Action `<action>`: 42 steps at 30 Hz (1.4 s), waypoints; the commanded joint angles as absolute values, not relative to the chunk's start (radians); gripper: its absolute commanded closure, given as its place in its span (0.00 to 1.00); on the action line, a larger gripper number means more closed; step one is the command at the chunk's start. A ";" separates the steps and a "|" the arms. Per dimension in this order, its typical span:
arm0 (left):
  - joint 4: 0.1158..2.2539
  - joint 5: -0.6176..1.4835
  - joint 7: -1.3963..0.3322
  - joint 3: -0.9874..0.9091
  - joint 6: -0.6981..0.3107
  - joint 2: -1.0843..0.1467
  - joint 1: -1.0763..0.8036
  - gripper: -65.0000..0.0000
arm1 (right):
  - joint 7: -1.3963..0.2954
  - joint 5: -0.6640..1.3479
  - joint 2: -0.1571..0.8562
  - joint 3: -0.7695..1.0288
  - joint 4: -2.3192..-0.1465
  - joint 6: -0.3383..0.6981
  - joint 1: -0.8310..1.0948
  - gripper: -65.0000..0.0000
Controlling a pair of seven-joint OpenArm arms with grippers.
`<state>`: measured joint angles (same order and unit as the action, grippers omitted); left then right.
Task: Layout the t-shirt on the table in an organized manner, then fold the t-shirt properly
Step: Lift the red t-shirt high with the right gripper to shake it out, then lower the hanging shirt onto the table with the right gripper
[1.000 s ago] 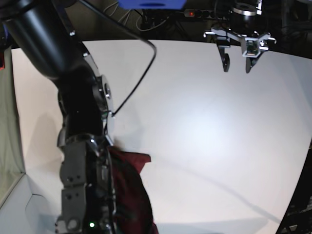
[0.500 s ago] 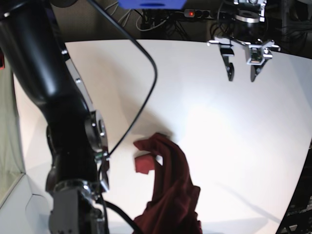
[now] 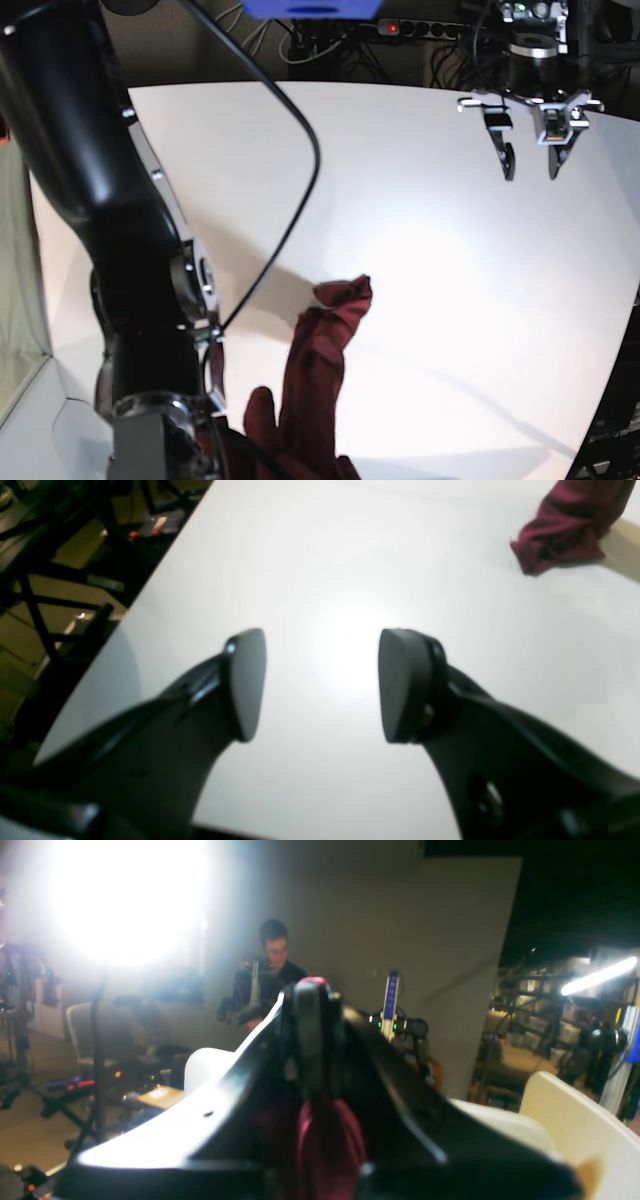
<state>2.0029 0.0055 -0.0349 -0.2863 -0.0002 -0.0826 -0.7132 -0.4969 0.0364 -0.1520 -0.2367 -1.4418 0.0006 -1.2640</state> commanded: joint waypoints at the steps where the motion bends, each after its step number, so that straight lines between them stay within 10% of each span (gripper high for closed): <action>1: 2.022 0.007 -0.008 -0.291 0.004 -0.085 -0.722 0.47 | -0.466 0.031 -0.157 -0.232 -1.454 -0.001 -1.306 1.00; 25: 2.017 0.008 -0.008 -0.285 0.004 -0.077 -0.679 0.46 | -0.461 -0.048 -0.157 -0.216 -1.621 -0.001 -0.808 1.00; 42: 2.017 0.008 -0.010 -0.232 0.004 -0.076 -0.613 0.46 | -0.467 -0.048 -0.051 0.147 -1.629 -0.001 -0.513 1.00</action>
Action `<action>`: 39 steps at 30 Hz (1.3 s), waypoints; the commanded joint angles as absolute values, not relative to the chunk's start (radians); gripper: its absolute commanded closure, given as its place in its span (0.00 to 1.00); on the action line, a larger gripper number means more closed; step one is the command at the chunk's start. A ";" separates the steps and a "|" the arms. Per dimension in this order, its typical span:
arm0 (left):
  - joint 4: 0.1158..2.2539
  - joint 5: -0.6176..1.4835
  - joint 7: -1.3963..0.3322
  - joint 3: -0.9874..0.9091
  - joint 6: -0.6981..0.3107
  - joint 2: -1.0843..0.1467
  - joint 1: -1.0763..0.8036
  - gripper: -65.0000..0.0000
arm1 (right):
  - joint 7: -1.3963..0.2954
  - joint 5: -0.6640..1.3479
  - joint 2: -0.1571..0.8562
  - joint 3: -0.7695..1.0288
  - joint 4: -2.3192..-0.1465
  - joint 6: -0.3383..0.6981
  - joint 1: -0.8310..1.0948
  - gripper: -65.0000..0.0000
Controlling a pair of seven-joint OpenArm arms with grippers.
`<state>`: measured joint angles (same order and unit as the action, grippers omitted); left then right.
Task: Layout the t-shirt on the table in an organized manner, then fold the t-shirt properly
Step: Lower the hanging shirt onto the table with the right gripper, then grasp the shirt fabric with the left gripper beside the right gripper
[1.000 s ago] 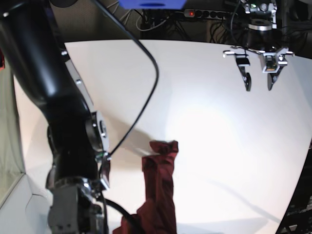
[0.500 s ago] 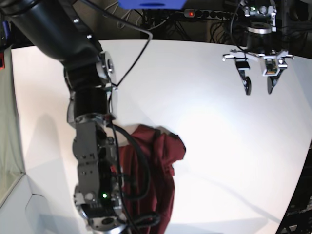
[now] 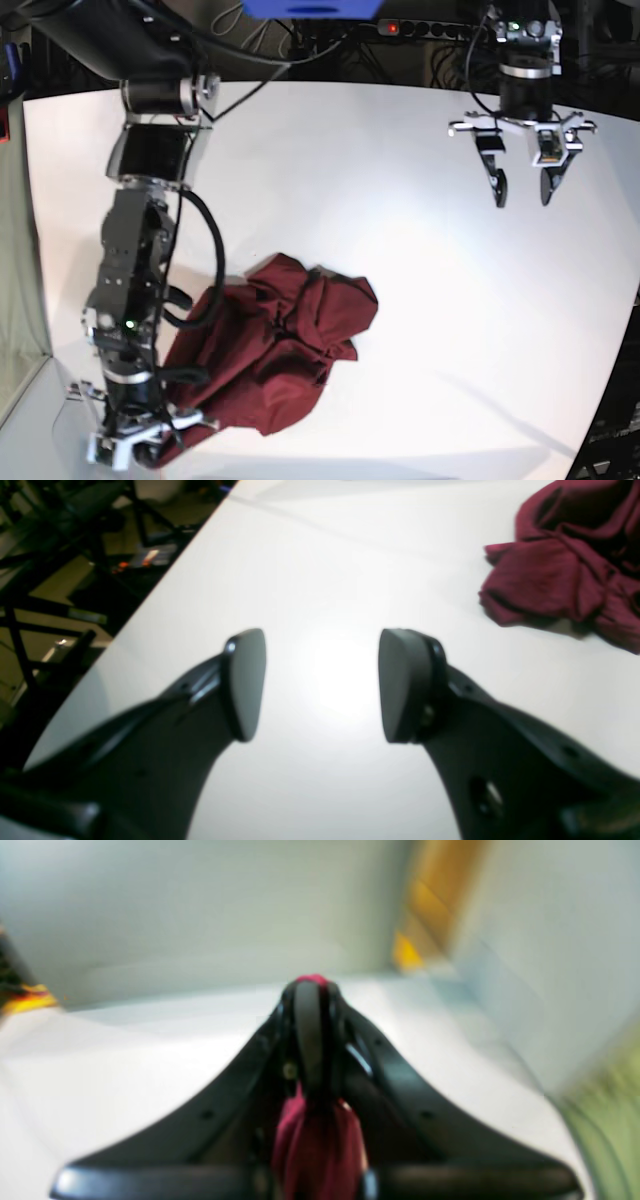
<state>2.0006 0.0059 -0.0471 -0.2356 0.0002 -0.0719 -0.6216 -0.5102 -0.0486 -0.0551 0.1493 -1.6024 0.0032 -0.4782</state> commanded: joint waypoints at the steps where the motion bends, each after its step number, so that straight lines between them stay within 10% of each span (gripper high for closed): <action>1: 2.017 0.008 -0.012 -0.225 0.004 -0.076 -0.607 0.46 | -0.467 -0.047 -0.047 0.182 -1.643 -0.001 -0.498 1.00; 9: 2.017 0.008 -0.139 -0.188 0.004 -0.076 -0.538 0.46 | -0.470 -0.042 -0.044 0.340 -1.748 -0.001 -0.291 0.98; 20: 2.008 0.004 -0.154 -0.070 0.002 -0.084 -0.412 0.46 | -0.469 -0.041 -0.050 0.334 -1.709 0.001 -0.065 0.44; 39: 1.369 0.004 -0.308 0.351 0.008 -0.022 0.197 0.47 | -0.469 -0.042 -0.070 0.326 -1.893 0.004 0.097 0.43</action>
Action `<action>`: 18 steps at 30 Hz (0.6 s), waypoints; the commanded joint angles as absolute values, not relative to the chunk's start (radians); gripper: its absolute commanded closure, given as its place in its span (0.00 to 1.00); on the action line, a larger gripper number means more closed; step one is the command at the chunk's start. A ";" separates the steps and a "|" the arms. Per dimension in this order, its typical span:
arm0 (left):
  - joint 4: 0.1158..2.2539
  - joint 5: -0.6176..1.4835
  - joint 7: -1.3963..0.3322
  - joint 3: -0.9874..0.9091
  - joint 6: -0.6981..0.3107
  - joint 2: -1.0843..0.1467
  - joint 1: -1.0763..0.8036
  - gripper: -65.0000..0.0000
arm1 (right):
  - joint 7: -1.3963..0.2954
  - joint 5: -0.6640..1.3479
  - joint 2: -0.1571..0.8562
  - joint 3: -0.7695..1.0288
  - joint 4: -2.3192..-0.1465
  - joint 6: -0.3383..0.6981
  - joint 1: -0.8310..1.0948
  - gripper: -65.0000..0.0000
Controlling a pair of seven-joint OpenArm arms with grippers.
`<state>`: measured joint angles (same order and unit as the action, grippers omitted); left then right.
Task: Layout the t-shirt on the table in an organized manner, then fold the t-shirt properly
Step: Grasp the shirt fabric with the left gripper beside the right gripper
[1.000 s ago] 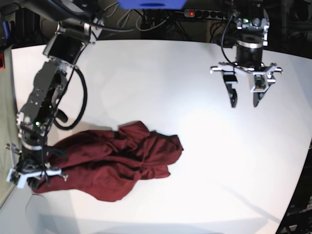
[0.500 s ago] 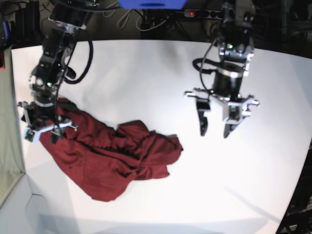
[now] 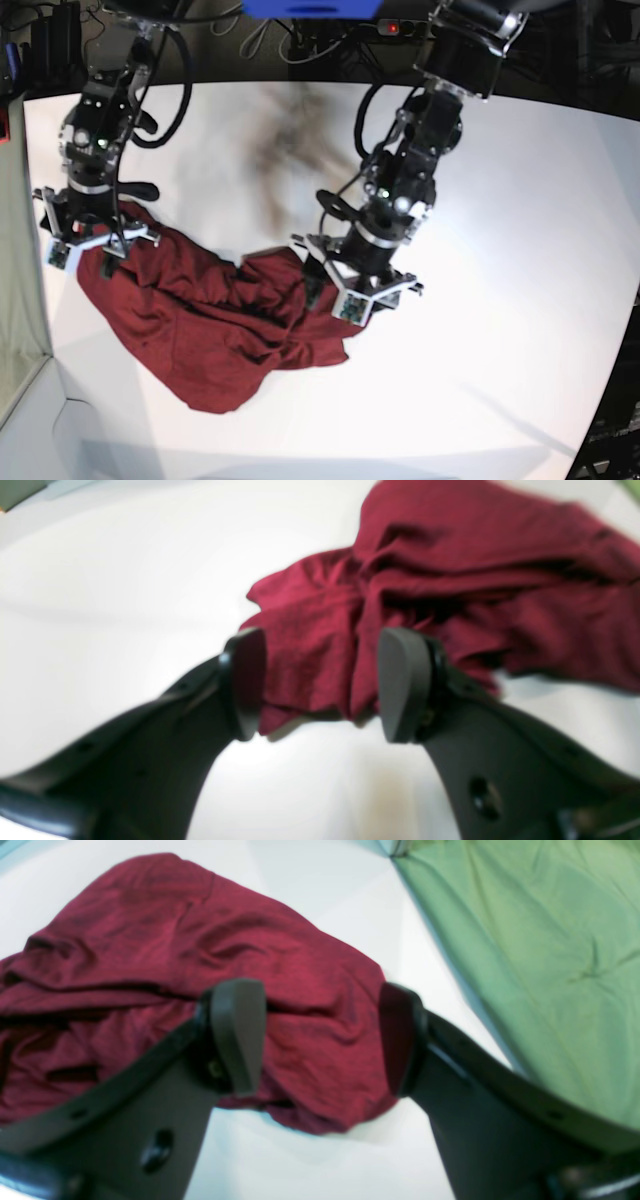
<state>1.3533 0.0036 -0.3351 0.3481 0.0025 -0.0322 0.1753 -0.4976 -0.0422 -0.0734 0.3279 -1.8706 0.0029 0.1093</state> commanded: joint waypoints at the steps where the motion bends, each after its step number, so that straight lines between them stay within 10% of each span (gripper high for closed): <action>1: 1.339 0.002 -0.308 0.358 0.010 -0.015 0.216 0.47 | -0.469 -0.042 -0.070 0.326 -1.893 0.004 0.099 0.43; 18: 0.860 0.001 -0.116 0.369 0.010 0.137 0.435 0.47 | -0.470 -0.047 -0.064 0.334 -1.906 0.004 0.142 0.43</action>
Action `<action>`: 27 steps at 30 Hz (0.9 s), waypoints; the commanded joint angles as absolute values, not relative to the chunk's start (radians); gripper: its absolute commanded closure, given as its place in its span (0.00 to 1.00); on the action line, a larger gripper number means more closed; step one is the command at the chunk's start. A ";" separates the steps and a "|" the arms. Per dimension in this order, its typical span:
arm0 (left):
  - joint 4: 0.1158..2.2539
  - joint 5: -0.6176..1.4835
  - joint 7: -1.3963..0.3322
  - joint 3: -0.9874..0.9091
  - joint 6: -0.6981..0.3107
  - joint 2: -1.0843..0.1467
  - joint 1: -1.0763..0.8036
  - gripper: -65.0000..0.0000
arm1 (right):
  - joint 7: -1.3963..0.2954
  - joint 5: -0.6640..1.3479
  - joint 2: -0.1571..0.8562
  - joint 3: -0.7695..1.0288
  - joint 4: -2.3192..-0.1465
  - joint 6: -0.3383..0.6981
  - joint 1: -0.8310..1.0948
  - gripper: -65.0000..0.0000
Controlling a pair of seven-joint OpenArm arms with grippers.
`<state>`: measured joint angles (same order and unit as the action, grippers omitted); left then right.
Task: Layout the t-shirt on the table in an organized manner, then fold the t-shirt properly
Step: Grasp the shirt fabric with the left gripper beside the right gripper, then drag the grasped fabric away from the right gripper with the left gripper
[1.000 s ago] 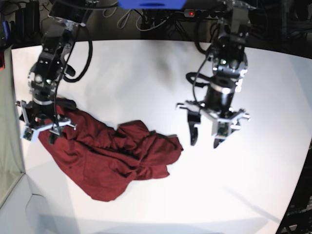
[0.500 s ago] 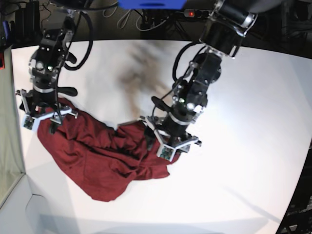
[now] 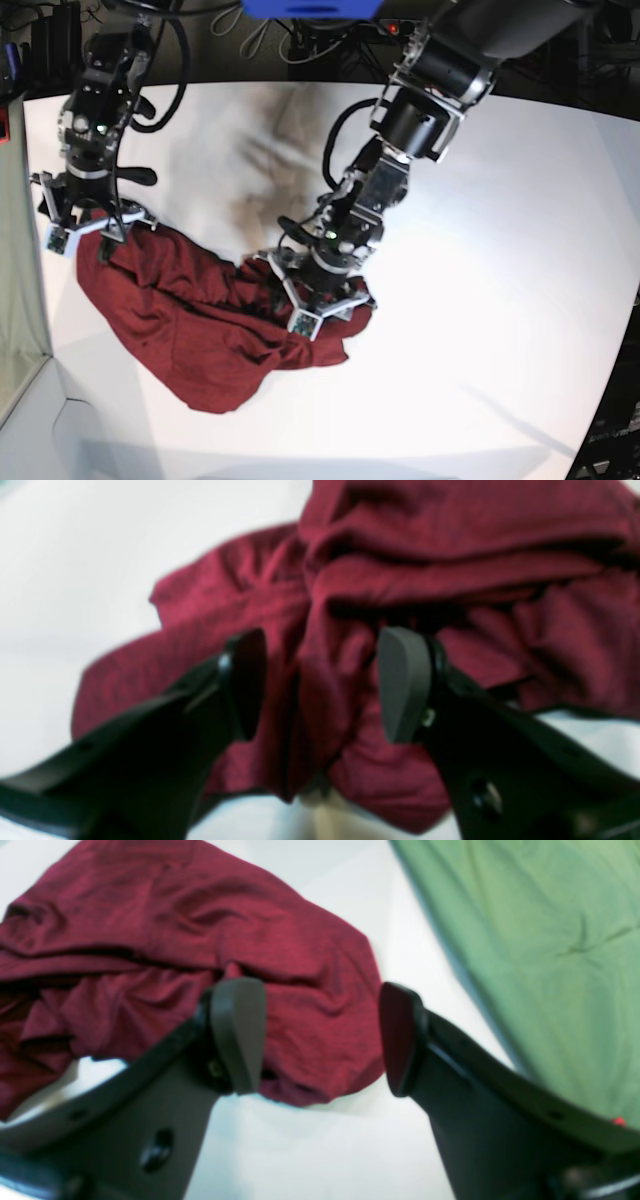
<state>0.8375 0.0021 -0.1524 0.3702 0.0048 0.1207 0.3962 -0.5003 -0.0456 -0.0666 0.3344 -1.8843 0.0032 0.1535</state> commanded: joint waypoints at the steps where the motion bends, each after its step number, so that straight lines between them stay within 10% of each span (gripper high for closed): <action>1: 0.851 0.001 -0.114 0.369 0.010 0.137 0.435 0.47 | -0.470 -0.047 -0.064 0.335 -1.906 0.004 0.142 0.43; 10: 0.748 0.005 -0.111 0.367 0.007 0.157 0.495 0.51 | -0.470 -0.047 -0.068 0.331 -1.906 0.004 0.163 0.43; 17: 0.651 0.004 0.035 0.367 0.012 0.157 0.527 1.00 | -0.470 -0.047 -0.068 0.335 -1.906 0.004 0.170 0.43; 27: 0.857 0.001 0.028 0.237 0.013 0.113 0.579 1.00 | -0.469 -0.047 -0.068 0.335 -1.906 0.004 0.188 0.43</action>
